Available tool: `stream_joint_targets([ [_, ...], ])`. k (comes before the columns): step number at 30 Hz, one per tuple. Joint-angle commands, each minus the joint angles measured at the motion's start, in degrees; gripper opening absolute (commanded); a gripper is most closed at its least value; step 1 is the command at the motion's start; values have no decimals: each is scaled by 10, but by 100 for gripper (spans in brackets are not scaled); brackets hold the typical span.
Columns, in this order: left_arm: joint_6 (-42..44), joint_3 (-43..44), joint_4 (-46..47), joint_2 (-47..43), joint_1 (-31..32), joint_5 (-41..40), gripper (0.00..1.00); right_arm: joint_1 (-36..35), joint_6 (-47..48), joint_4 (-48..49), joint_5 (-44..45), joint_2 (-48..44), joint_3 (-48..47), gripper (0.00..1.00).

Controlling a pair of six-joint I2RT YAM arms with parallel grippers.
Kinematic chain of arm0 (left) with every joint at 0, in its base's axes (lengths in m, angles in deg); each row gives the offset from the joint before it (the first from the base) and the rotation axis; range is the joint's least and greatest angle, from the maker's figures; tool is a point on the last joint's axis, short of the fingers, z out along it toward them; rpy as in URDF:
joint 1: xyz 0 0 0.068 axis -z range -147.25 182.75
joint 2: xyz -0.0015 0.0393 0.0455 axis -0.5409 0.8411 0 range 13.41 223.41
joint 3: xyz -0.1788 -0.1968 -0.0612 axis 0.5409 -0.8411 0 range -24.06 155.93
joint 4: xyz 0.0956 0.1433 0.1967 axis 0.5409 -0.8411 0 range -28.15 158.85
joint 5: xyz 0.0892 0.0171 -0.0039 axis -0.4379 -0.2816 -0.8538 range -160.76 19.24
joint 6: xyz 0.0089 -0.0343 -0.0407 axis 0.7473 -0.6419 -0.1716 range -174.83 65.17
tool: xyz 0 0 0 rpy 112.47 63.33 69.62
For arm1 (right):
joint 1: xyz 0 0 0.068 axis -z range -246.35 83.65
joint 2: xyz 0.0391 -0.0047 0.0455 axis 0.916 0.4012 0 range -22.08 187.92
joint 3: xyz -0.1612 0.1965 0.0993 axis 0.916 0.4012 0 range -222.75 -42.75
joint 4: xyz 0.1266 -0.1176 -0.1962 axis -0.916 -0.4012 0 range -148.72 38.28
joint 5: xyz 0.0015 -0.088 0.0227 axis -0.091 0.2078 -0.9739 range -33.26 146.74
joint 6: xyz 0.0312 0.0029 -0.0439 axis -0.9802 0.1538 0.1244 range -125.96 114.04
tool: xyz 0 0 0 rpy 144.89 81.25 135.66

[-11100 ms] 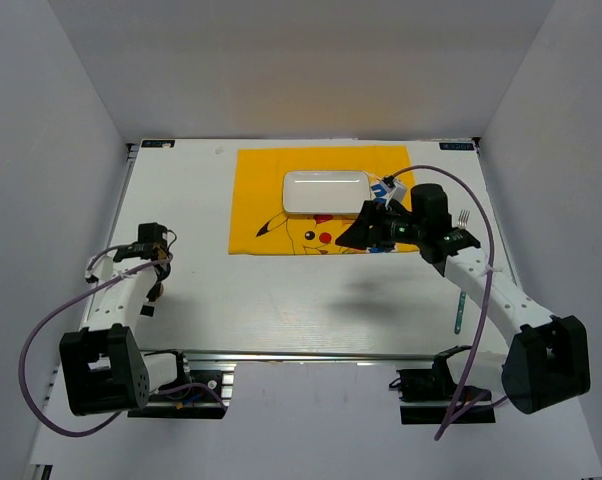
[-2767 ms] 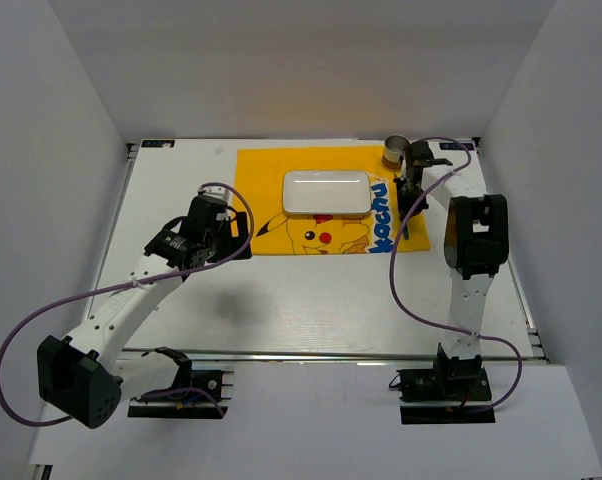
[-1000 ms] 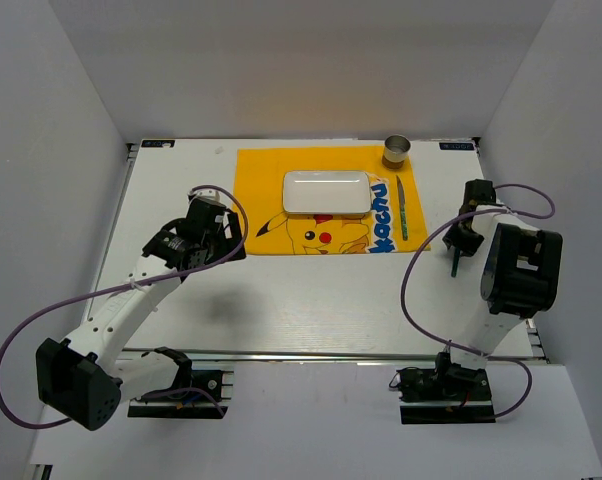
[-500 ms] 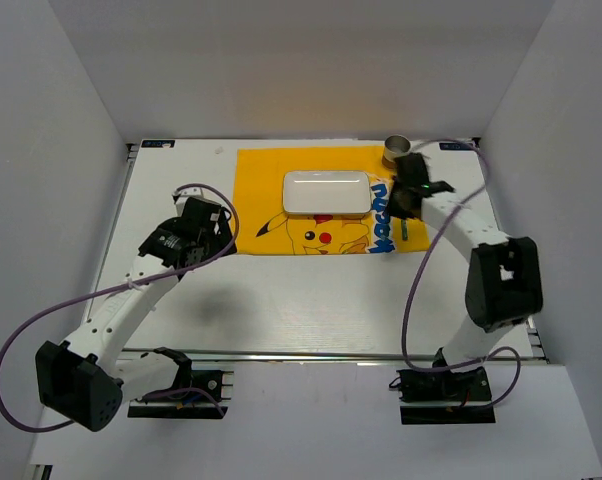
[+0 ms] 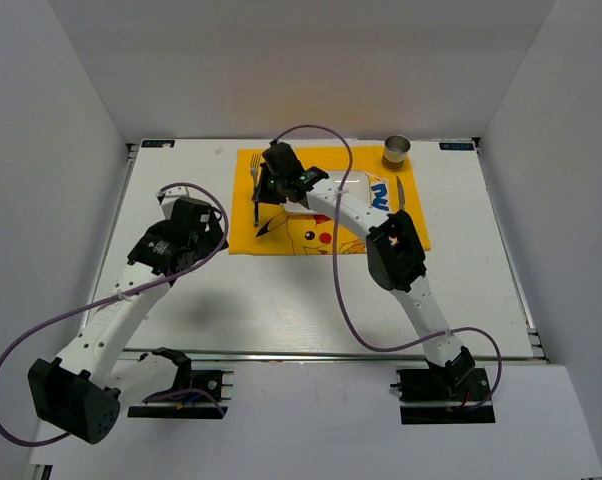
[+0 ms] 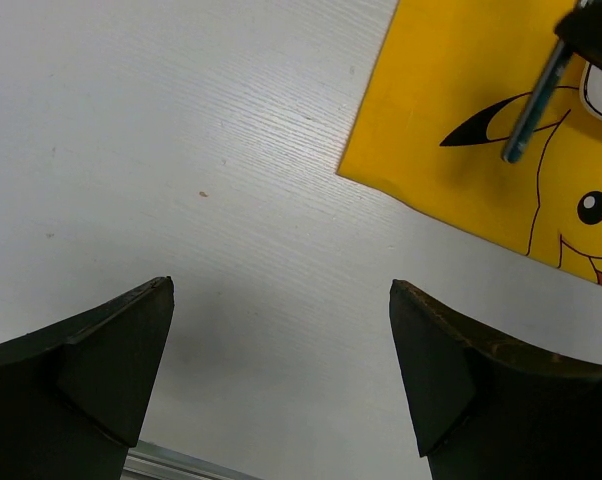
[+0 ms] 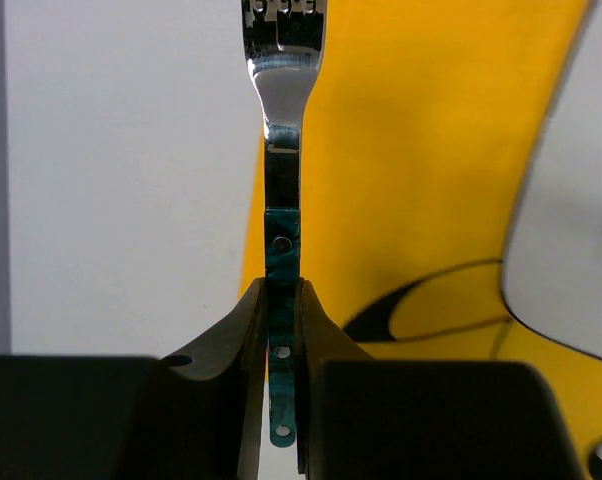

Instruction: Set the dinner table for one person

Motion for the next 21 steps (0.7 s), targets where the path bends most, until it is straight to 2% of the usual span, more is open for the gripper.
stream_joint_targets([
  [1, -3, 6, 5, -1, -2, -3, 98, -11, -69, -4, -16, 47, -86, 0],
  [5, 1, 3, 9, -5, -7, 6, 98, -15, -92, 12, 0, 79, -89, 0],
  [9, 7, 1, 13, -10, -7, 18, 98, -11, -85, -1, 2, 125, -133, 0],
  [21, 19, -1, 19, -18, -7, 40, 98, -7, -71, -5, 3, 150, -146, 0],
])
